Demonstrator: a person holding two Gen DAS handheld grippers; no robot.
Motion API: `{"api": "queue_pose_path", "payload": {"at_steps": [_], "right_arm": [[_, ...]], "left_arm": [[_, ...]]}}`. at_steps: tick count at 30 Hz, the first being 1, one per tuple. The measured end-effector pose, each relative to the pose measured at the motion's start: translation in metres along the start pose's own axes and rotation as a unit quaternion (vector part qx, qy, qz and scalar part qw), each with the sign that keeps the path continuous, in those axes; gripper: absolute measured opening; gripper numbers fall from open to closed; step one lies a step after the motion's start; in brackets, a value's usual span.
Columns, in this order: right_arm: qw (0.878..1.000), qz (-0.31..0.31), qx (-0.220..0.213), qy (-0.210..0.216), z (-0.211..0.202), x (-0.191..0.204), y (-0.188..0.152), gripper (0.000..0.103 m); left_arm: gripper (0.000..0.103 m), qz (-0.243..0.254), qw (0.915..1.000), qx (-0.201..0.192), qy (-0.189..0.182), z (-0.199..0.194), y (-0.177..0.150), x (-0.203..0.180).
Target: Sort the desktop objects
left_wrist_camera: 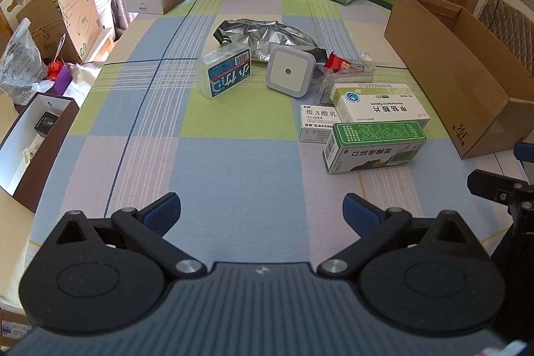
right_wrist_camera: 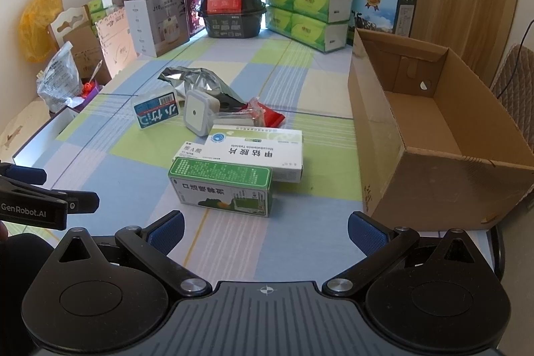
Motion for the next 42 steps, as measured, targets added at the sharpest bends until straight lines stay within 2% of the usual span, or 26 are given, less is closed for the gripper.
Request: {"api": "queue_pose_path", "payload": {"at_steps": [5, 12, 14, 15, 17, 22, 27, 28, 29, 31, 34, 35, 36, 38, 40, 42], "right_arm": [[1.000, -0.008, 0.007, 0.002, -0.001, 0.000, -0.002, 0.101], [0.998, -0.037, 0.004, 0.049, -0.008, 0.005, 0.002, 0.101], [0.997, -0.055, -0.003, 0.055, -0.006, 0.007, 0.004, 0.101], [0.995, -0.074, -0.006, 0.073, -0.006, 0.011, 0.004, 0.101], [0.986, -0.127, -0.016, 0.105, -0.005, 0.024, 0.008, 0.101], [0.956, -0.268, 0.006, 0.121, 0.024, 0.051, 0.014, 0.101], [0.916, -0.382, 0.031, 0.114, 0.074, 0.065, 0.006, 0.101], [0.909, -0.401, 0.037, 0.111, 0.084, 0.065, 0.003, 0.098], [0.901, -0.417, 0.045, 0.112, 0.094, 0.065, -0.001, 0.084], [0.892, -0.432, 0.070, 0.114, 0.111, 0.063, -0.007, 0.070], [0.880, -0.456, 0.079, 0.110, 0.126, 0.061, -0.015, 0.067], [0.876, -0.463, 0.082, 0.107, 0.129, 0.059, -0.018, 0.059], [0.874, -0.468, 0.085, 0.105, 0.130, 0.058, -0.021, 0.058], [0.873, -0.471, 0.077, 0.094, 0.129, 0.056, -0.021, 0.049], [0.883, -0.451, 0.087, 0.096, 0.125, 0.053, -0.018, 0.042], [0.894, -0.424, 0.104, 0.103, 0.121, 0.050, -0.014, 0.039]], "left_arm": [[0.102, 0.002, 1.0000, 0.002, -0.006, 0.000, -0.001, 0.000], [0.102, 0.016, 0.9989, 0.022, -0.039, 0.002, -0.004, 0.006], [0.102, 0.033, 0.9983, 0.019, -0.045, 0.002, -0.002, 0.007], [0.102, 0.049, 0.9977, 0.015, -0.044, 0.002, 0.001, 0.007], [0.102, 0.081, 0.9957, 0.010, -0.045, 0.005, 0.008, 0.007], [0.102, 0.160, 0.9844, 0.013, -0.071, 0.023, 0.030, 0.000], [0.102, 0.258, 0.9606, 0.002, -0.102, 0.049, 0.046, -0.019], [0.102, 0.276, 0.9556, 0.001, -0.104, 0.055, 0.047, -0.021], [0.102, 0.290, 0.9513, 0.001, -0.103, 0.062, 0.048, -0.023], [0.101, 0.311, 0.9449, 0.008, -0.103, 0.075, 0.048, -0.025], [0.101, 0.333, 0.9357, 0.013, -0.116, 0.090, 0.047, -0.028], [0.101, 0.340, 0.9330, 0.013, -0.118, 0.093, 0.046, -0.028], [0.101, 0.346, 0.9306, 0.013, -0.119, 0.097, 0.045, -0.029], [0.101, 0.353, 0.9270, 0.013, -0.127, 0.102, 0.044, -0.031], [0.101, 0.356, 0.9244, 0.010, -0.137, 0.105, 0.044, -0.034], [0.101, 0.362, 0.9202, 0.009, -0.148, 0.107, 0.044, -0.039]]}}
Point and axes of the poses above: each gripper's, at about its wrist camera, not at the fingertips, and z roughly the way its jaws point, x to its left, y to its top, the point moved 10 cm from there along z, roughly the way its jaws point, and after that the axes turned 6 degrees about z, right-handed, at the moved point
